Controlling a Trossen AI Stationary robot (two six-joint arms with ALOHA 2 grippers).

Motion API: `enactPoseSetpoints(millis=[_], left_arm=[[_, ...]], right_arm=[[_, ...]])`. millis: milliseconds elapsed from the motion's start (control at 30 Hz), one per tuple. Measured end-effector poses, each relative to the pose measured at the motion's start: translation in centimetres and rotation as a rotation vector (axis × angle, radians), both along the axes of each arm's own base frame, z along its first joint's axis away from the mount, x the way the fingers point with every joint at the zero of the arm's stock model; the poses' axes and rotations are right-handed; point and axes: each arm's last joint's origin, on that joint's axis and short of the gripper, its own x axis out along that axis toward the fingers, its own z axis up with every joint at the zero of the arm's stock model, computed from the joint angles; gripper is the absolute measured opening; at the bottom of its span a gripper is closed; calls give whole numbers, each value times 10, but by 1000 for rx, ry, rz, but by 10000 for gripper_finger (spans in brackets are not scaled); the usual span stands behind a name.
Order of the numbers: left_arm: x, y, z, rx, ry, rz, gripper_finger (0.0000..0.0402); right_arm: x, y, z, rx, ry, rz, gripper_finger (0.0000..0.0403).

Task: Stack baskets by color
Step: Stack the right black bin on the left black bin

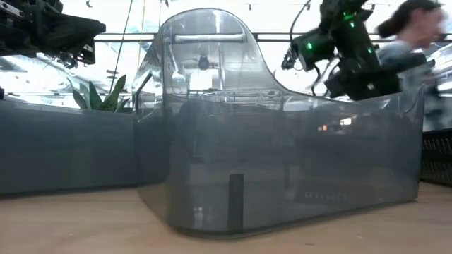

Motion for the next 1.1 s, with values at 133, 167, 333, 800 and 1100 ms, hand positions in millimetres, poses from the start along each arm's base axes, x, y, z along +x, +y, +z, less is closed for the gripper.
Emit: enactPoseSetpoints(millis=[133, 167, 333, 800, 1100], left_arm=[[0, 0, 0, 0, 0, 0, 31], [0, 0, 0, 0, 0, 0, 33], [0, 0, 0, 0, 0, 0, 34], [0, 0, 0, 0, 0, 0, 34], [0, 0, 0, 0, 0, 0, 30]], right_arm=[[-9, 0, -14, 2, 50, -50, 118], [-12, -1, -17, 2, 59, -61, 124], [-18, -6, -23, -47, 89, -155, 162], [-24, -12, -44, -156, 67, -186, 208], [-38, -3, -69, -142, 95, -184, 208]])
